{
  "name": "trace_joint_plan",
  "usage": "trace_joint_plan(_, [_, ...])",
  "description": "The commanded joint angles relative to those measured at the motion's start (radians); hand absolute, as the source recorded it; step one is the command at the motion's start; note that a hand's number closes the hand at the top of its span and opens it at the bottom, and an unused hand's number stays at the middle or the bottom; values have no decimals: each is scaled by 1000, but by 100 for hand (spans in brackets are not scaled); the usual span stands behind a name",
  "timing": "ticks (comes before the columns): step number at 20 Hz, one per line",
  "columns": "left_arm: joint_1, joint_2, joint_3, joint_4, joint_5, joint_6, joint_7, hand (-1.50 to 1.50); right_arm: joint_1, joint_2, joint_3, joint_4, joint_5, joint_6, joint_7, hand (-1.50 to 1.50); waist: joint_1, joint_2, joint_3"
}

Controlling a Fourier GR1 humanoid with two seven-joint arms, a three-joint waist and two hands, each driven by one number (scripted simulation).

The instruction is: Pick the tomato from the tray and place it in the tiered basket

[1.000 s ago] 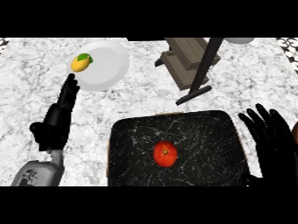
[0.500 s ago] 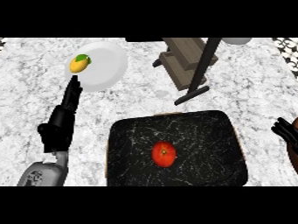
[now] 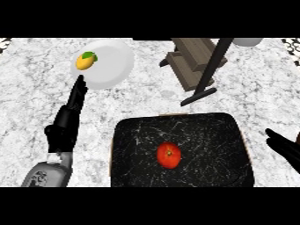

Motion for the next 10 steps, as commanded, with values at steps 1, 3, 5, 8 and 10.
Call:
trace_joint_plan(1, [-15,-9,1,14,2,-4,-8,0,-71,-45,106,-196,71,1,316,-150,9,3,1])
trace_joint_plan(3, [-19,1,2,-6,0,-13,10,0,-192,-41,173,-143,60,-1,419,-150,29,5,2])
trace_joint_plan(5, [-31,-22,-14,4,-15,1,11,0,-292,-9,258,-144,67,-18,525,-150,30,4,2])
trace_joint_plan(8, [-37,-6,-6,-11,-1,-25,43,0,-459,44,383,-66,115,-8,630,-150,31,2,3])
trace_joint_plan(10, [-14,-10,-3,-22,2,-25,24,0,-575,107,446,-14,92,8,720,-150,27,2,4])
